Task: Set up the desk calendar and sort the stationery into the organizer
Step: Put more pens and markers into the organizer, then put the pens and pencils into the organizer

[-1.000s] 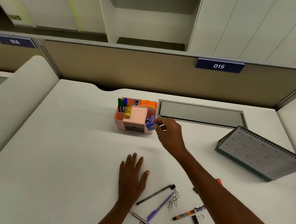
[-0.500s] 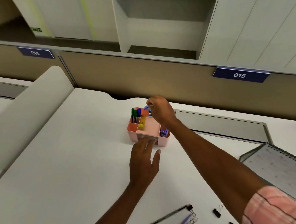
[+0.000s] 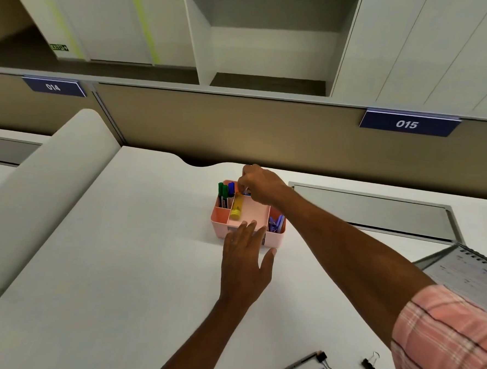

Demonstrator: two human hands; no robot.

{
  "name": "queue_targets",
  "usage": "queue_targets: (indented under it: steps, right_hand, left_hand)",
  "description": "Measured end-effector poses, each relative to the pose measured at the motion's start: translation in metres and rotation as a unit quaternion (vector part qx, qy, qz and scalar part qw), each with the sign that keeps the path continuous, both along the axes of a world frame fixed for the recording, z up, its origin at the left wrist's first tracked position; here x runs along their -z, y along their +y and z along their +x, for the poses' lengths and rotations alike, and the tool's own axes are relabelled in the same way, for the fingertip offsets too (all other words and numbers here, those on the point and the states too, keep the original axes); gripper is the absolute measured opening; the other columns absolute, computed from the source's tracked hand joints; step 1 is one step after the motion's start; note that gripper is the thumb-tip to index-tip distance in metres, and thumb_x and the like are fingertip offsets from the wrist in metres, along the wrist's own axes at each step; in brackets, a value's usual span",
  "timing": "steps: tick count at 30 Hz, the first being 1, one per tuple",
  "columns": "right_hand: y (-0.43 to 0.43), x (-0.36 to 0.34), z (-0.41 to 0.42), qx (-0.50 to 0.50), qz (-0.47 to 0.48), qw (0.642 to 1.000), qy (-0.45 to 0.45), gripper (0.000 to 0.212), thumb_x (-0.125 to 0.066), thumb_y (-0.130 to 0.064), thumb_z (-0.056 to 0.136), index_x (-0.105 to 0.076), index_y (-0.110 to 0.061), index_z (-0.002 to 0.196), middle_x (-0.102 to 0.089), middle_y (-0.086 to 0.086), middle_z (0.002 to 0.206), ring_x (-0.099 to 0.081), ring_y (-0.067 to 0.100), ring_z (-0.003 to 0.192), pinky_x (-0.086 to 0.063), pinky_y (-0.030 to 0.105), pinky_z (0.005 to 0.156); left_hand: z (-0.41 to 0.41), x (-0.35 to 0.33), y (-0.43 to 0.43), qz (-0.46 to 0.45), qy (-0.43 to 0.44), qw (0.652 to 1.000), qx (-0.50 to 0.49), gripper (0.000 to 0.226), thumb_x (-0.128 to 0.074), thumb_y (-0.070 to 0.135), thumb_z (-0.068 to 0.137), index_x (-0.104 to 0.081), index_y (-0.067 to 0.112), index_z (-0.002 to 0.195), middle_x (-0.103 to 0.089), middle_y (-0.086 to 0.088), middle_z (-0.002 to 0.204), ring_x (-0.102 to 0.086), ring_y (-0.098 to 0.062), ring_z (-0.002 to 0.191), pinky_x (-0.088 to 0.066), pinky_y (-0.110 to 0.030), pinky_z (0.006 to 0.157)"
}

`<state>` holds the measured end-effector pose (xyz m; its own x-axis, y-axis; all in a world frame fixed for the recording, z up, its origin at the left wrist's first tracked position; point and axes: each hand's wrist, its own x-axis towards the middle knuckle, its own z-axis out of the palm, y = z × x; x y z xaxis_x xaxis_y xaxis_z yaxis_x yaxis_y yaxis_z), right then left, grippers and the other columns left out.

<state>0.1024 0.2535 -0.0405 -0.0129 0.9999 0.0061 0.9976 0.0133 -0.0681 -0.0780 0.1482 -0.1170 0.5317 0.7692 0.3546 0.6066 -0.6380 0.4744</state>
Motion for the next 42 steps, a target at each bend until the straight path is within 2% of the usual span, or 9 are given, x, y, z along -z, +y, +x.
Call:
queue_targets:
  steps: [6, 11, 16, 20, 23, 29, 33, 36, 42]
  right_hand:
    - [0.007, 0.008, -0.002, 0.0, -0.051, 0.991, -0.121, 0.036, -0.067, -0.019, 0.094, -0.067, -0.023, 0.13, -0.049, 0.015, 0.149, -0.04, 0.034, 0.141, -0.042, 0.052, 0.105]
    - [0.008, 0.016, -0.002, 0.023, -0.113, 0.99, -0.085, 0.043, -0.058, -0.02, 0.099, -0.058, -0.031, 0.141, -0.032, 0.016, 0.162, -0.021, 0.037, 0.153, -0.024, 0.06, 0.119]
    - [0.002, 0.006, -0.002, 0.04, -0.114, 0.992, -0.028, 0.043, -0.057, -0.017, 0.098, -0.06, -0.031, 0.138, -0.039, 0.016, 0.158, -0.03, 0.037, 0.148, -0.03, 0.056, 0.114]
    - [-0.013, -0.014, -0.002, 0.048, -0.045, 0.998, 0.023, 0.037, -0.062, -0.013, 0.095, -0.068, -0.028, 0.128, -0.053, 0.012, 0.145, -0.042, 0.032, 0.138, -0.038, 0.05, 0.106]
    - [-0.037, -0.022, -0.001, 0.088, 0.011, 0.991, 0.102, 0.048, -0.063, -0.001, 0.087, -0.069, -0.026, 0.128, -0.055, 0.007, 0.145, -0.045, 0.027, 0.137, -0.041, 0.046, 0.107]
    - [-0.133, 0.001, -0.015, 0.183, 0.127, 0.946, 0.234, 0.031, -0.065, 0.001, 0.089, -0.076, -0.018, 0.11, -0.07, 0.006, 0.125, -0.062, 0.023, 0.114, -0.058, 0.043, 0.092]
    - [-0.226, 0.028, -0.033, 0.236, 0.115, 0.917, 0.3, 0.027, -0.064, -0.004, 0.095, -0.075, -0.019, 0.115, -0.071, 0.001, 0.123, -0.062, 0.018, 0.116, -0.052, 0.036, 0.102]
    - [-0.298, 0.045, -0.045, 0.29, 0.117, 0.887, 0.34, 0.025, -0.064, -0.008, 0.096, -0.074, -0.025, 0.111, -0.07, -0.008, 0.117, -0.063, 0.008, 0.111, -0.052, 0.03, 0.101]
    - [-0.421, 0.08, -0.073, 0.371, 0.07, 0.852, 0.363, 0.027, -0.065, -0.013, 0.096, -0.072, -0.036, 0.108, -0.068, -0.019, 0.112, -0.063, 0.001, 0.104, -0.055, 0.031, 0.095]
  left_hand:
    - [-0.004, 0.003, -0.001, -0.016, 0.008, 1.0, -0.007, 0.058, -0.057, 0.057, 0.094, -0.061, 0.023, 0.141, -0.055, 0.0, 0.151, -0.049, -0.023, 0.143, -0.036, -0.052, 0.119]
    - [-0.011, 0.002, 0.0, -0.023, 0.006, 1.0, -0.013, 0.059, -0.059, 0.055, 0.093, -0.061, 0.021, 0.141, -0.056, 0.0, 0.15, -0.049, -0.023, 0.143, -0.037, -0.051, 0.119]
    - [-0.018, -0.004, -0.003, -0.04, 0.0, 0.999, -0.013, 0.058, -0.062, 0.051, 0.093, -0.061, 0.02, 0.141, -0.057, 0.0, 0.149, -0.05, -0.021, 0.142, -0.039, -0.048, 0.118]
    - [-0.027, -0.01, -0.01, -0.068, -0.011, 0.998, -0.015, 0.055, -0.063, 0.047, 0.095, -0.059, 0.02, 0.143, -0.057, 0.001, 0.149, -0.049, -0.018, 0.142, -0.041, -0.042, 0.117]
    - [-0.034, -0.014, -0.025, -0.099, -0.022, 0.995, -0.013, 0.05, -0.063, 0.045, 0.097, -0.061, 0.02, 0.14, -0.059, 0.003, 0.146, -0.051, -0.014, 0.139, -0.045, -0.036, 0.114]
    - [-0.049, -0.01, -0.075, -0.173, -0.041, 0.983, 0.039, 0.029, -0.062, 0.038, 0.099, -0.068, 0.029, 0.126, -0.066, 0.013, 0.129, -0.059, -0.004, 0.121, -0.056, -0.03, 0.098]
    - [-0.052, -0.003, -0.12, -0.223, -0.011, 0.972, 0.078, 0.028, -0.059, 0.04, 0.1, -0.068, 0.031, 0.126, -0.066, 0.016, 0.127, -0.059, -0.003, 0.119, -0.052, -0.023, 0.099]
    - [-0.055, 0.004, -0.15, -0.248, 0.0, 0.964, 0.096, 0.026, -0.06, 0.04, 0.099, -0.068, 0.034, 0.123, -0.066, 0.019, 0.124, -0.059, -0.001, 0.117, -0.05, -0.021, 0.098]
    - [-0.063, 0.017, -0.207, -0.252, 0.023, 0.957, 0.144, 0.018, -0.065, 0.04, 0.094, -0.071, 0.035, 0.111, -0.067, 0.021, 0.109, -0.06, 0.0, 0.107, -0.052, -0.022, 0.092]
